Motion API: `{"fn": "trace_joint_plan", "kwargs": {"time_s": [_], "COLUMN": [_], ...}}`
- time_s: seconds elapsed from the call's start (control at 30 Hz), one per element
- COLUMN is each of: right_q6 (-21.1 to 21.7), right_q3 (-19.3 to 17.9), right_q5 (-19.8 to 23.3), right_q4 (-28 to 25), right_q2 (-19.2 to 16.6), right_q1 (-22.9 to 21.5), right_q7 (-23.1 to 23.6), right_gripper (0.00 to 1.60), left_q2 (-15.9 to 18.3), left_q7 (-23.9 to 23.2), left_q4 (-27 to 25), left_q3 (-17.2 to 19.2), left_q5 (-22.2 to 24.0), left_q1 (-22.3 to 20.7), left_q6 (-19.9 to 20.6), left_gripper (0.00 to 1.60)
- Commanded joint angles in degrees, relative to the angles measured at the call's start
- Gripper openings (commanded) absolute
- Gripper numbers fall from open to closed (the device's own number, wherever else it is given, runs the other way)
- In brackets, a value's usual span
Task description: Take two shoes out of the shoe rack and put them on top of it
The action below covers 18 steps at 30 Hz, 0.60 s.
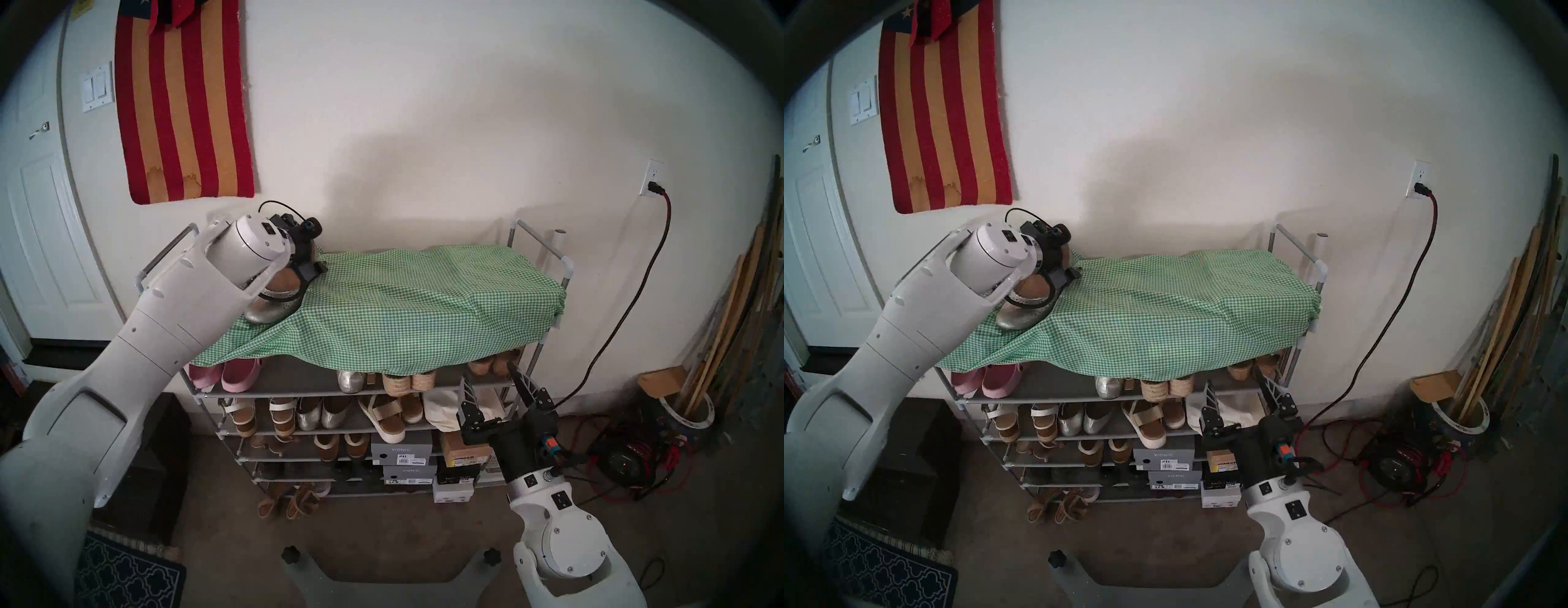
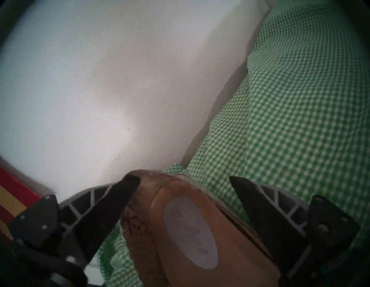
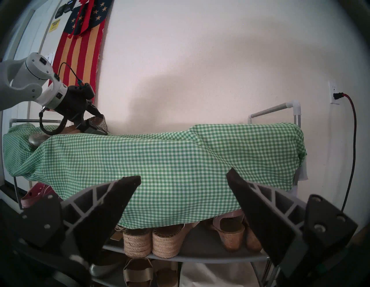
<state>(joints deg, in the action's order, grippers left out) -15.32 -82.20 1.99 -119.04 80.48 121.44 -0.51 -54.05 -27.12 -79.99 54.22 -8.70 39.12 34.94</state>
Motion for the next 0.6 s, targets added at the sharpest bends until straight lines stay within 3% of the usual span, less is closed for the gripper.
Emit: {"fn": "trace_joint_plan", "kwargs": {"time_s": [0.0,0.2,0.37,0.57], "right_q6": [0.0,0.0,0.0,0.0], "right_q3": [-0.1,-0.1,-0.1,-0.1], "right_q5": [-0.1,-0.1,-0.1,-0.1], "right_q4": [-0.1,-0.1,0.0,0.0], "right_q2": [0.0,0.0,0.0,0.0], "right_q1": [-0.2,-0.2,-0.2,-0.2], "right_q7": [0.0,0.0,0.0,0.0], "right_gripper": [1.6,1.6,1.6,1.6], "left_q2": [6.7,11.7,11.9,15.6], "left_q7": [-6.5,-13.6,-17.0,-21.1], "left_q4": [0.0,-1.9,-2.4,-3.5], "left_q3": [0.1,-0.3,2.7,6.6], "left_q5": [-3.5,-4.0,-4.9,-1.8], "left_q1": [-5.1,-6.5,-6.3,-6.1], "left_q6": [-1.8,-5.1,-6.7,-9.2], "left_gripper": [1.6,1.6,1.6,1.6]}}
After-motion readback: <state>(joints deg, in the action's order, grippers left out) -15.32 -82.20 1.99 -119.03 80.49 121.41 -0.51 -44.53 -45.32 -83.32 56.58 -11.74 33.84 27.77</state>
